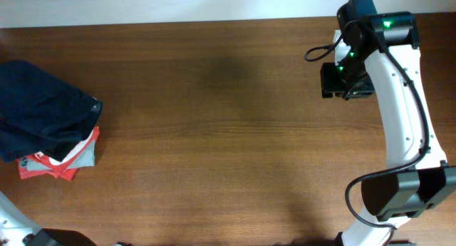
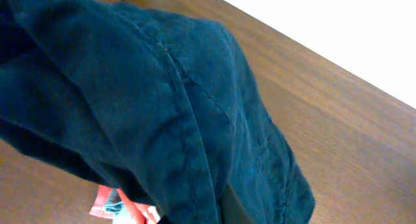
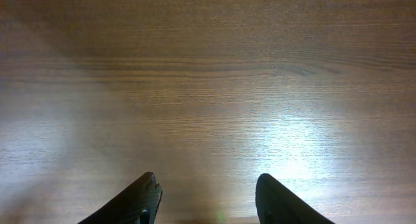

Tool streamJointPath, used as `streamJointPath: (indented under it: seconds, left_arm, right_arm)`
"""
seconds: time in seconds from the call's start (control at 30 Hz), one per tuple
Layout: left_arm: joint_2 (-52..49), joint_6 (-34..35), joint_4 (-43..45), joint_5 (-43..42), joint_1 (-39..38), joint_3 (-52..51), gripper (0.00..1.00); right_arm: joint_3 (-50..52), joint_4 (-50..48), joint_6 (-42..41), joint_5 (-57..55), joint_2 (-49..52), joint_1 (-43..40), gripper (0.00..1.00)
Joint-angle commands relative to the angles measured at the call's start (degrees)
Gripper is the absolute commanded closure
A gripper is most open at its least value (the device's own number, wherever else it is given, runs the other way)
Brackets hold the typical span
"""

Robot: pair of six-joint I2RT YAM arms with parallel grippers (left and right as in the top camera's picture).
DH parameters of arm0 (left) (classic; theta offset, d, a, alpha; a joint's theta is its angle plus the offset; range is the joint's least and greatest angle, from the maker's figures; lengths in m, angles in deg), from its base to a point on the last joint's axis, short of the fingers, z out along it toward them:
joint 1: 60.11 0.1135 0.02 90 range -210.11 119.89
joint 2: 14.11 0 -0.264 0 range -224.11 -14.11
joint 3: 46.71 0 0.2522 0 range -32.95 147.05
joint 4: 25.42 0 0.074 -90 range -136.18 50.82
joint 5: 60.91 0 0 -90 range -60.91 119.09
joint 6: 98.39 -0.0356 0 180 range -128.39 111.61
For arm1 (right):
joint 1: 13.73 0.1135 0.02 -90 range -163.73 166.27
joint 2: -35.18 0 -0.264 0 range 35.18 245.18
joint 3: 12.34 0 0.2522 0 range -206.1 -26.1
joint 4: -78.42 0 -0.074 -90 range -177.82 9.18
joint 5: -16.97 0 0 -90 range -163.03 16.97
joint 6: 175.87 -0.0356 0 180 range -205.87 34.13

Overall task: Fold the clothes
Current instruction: 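Lower the shorts onto the stack and open the left gripper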

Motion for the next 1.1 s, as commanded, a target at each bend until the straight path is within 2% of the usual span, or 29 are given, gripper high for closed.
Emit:
streamJointPath:
  seconds: [0.0,0.27,0.43,0.47,0.5,0.53,0.67,0.77,0.87,1.03,1.07]
  left_arm:
    - [0.0,-0.37,-0.07,4.28,0.46,0.55,0.96]
    - [0.0,0.09,-0.85,8.83,0.46,0.55,0.96]
    - [0.0,5.66,-2.08,16.63,0.46,0.55,0.96]
    - [0.0,6.75,-2.25,17.94,0.46,0.55,0.86]
    - [0.0,7.43,-2.38,18.8,0.46,0.55,0.58]
    - [0.0,7.74,-2.51,19.02,0.46,0.55,0.41]
    - [0.0,7.91,-2.58,19.45,0.46,0.55,0.4]
    - [0.0,11.3,-3.06,24.57,0.46,0.55,0.37]
    - [0.0,13.05,-3.37,25.83,0.46,0.55,0.34]
    - [0.02,12.7,-2.08,17.97,0.44,0.55,0.34]
    - [0.02,10.1,-1.38,13.92,0.26,0.55,0.34]
  right_arm:
    - [-0.02,0.2,0.42,-0.92,0.13,-0.07,0.46]
    - [-0.02,0.22,0.42,-0.92,0.13,-0.07,0.46]
    - [-0.02,0.2,0.42,-0.94,0.13,-0.07,0.46]
    - [-0.02,0.2,0.42,-0.92,0.13,-0.07,0.46]
    - [-0.02,0.2,0.42,-0.92,0.13,-0.07,0.46]
    - [-0.02,0.2,0.42,-0.94,0.13,-0.07,0.46]
    - [-0.02,0.22,0.42,-0.92,0.13,-0.07,0.46]
    - [-0.02,0.26,0.42,-0.92,0.13,-0.07,0.46]
    - [-0.02,0.24,0.42,-0.92,0.13,-0.07,0.46]
    - [-0.02,0.24,0.42,-0.92,0.13,-0.07,0.46]
    - [-0.02,0.24,0.42,-0.92,0.13,-0.07,0.46]
